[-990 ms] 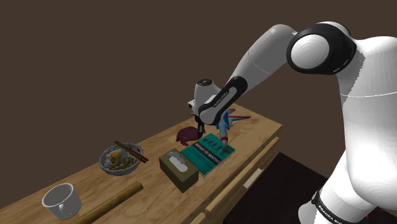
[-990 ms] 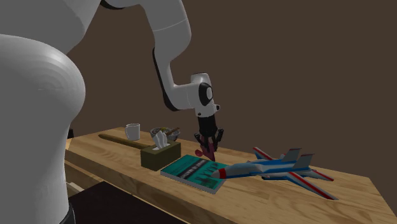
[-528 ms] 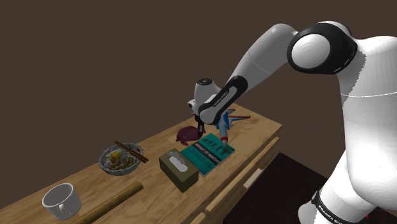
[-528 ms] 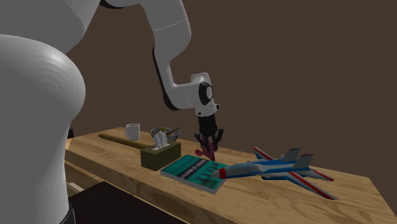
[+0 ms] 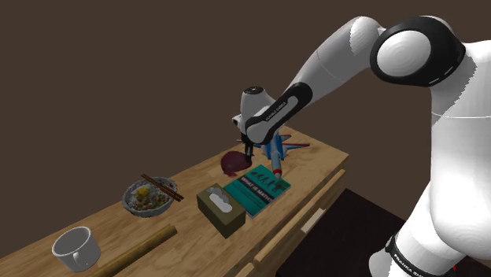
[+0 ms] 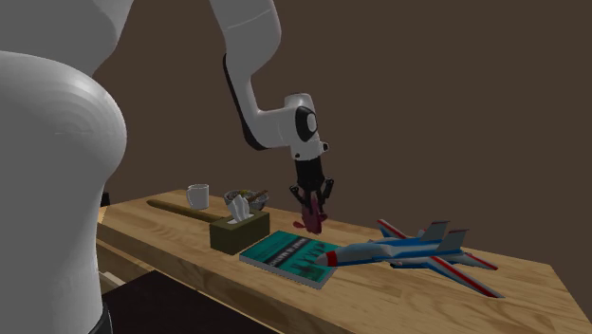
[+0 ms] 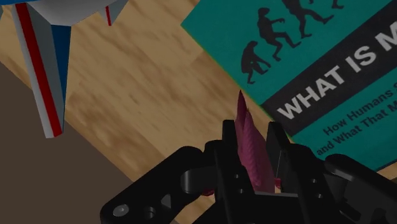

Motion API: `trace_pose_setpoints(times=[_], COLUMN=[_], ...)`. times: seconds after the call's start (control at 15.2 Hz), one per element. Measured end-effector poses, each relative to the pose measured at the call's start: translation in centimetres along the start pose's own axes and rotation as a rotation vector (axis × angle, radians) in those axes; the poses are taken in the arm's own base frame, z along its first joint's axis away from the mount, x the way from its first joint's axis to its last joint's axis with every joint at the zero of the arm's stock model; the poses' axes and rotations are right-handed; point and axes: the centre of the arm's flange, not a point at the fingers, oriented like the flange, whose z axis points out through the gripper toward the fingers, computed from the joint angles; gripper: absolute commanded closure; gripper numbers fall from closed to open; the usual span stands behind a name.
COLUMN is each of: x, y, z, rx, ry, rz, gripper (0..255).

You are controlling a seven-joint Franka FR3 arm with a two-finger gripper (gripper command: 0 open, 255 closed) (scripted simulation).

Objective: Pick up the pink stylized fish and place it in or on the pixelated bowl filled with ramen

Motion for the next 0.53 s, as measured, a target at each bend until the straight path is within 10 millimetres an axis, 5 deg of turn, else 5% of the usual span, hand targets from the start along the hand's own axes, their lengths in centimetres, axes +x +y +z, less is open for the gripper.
trace_pose_setpoints(times=[0.53], x=[0.2], y=[0.6], z=[-4.1], rx=[0.000], ry=[0.000], rz=[0.000], gripper=[255])
